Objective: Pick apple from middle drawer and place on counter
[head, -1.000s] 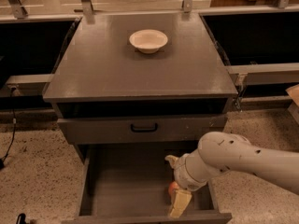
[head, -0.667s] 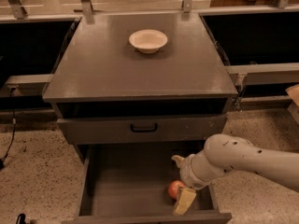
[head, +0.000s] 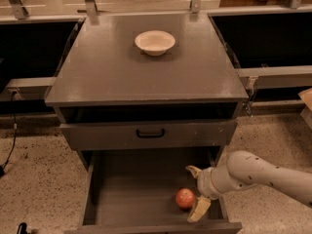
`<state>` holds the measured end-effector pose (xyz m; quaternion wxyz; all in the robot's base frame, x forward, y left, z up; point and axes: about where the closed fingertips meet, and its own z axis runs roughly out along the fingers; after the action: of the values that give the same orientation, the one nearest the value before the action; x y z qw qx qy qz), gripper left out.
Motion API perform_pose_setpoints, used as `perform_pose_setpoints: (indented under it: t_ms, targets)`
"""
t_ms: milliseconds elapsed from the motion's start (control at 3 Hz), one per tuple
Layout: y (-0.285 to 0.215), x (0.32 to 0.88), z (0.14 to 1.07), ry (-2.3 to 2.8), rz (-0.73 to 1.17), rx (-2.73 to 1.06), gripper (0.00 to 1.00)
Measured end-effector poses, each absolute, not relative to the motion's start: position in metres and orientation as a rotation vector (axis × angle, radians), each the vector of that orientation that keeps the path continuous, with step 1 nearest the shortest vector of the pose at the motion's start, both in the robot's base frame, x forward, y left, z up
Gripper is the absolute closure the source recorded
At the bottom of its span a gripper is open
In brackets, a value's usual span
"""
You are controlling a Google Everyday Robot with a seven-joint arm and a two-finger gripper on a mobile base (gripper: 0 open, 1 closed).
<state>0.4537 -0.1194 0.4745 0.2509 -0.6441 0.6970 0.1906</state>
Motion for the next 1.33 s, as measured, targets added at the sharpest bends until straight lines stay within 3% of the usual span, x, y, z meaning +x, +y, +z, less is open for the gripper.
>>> perform_pose_setpoints:
  t_ms: [333, 667, 1333]
  targets:
    - [-0.125, 0.462, 0.445, 1.890, 0.498, -1.782, 0.00]
    - [-0.130, 0.470, 0.421, 1.900, 0.487, -1.788, 0.18]
    - [-0.147, 0.481, 0.392, 1.964, 0.495, -1.790, 0.65]
